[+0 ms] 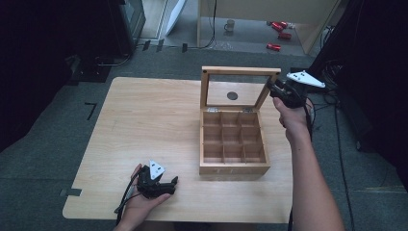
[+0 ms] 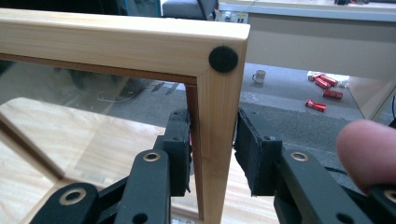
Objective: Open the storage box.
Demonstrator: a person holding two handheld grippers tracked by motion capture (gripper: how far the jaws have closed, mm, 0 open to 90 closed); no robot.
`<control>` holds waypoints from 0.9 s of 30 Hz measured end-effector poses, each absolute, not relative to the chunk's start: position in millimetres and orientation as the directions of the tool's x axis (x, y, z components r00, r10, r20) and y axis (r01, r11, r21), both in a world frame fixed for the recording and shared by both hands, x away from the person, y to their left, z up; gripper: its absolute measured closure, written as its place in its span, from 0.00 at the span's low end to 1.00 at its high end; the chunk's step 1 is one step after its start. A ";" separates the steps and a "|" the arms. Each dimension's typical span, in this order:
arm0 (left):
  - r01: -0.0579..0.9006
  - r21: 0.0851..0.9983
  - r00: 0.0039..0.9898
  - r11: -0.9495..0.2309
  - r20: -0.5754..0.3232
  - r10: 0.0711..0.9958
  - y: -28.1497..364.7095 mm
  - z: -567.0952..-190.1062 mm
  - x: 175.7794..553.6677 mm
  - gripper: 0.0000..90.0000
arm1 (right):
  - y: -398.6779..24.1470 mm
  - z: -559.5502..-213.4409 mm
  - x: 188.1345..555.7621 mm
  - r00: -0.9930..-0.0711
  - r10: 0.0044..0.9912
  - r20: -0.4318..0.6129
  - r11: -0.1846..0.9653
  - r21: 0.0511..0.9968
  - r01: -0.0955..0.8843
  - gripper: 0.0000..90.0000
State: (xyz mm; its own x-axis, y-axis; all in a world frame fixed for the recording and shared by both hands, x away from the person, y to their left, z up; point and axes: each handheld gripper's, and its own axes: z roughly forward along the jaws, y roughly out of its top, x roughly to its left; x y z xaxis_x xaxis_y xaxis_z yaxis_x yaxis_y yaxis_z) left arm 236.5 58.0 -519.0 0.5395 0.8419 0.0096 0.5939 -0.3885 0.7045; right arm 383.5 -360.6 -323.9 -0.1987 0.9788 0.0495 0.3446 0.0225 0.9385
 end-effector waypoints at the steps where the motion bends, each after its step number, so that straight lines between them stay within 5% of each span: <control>1: 0.594 0.705 0.539 -0.387 0.009 0.842 57.9 -519.1 236.5 0.15 | -360.4 -323.5 387.0 -0.195 0.979 0.052 0.019 0.938 0.346 0.75; 27: 0.588 0.708 0.547 -0.392 0.010 0.837 57.5 -519.2 236.2 0.16 | -352.6 -321.5 453.6 -0.105 0.992 0.066 -0.018 0.913 0.408 0.75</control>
State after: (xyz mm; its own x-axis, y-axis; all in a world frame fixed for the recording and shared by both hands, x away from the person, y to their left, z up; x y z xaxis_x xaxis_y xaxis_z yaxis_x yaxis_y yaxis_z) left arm 236.2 57.5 -519.2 0.5467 0.8373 0.0098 0.5879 -0.3921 0.7075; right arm 453.6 -352.6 -321.5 -0.1047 0.9923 0.0659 0.4077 -0.0176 0.9129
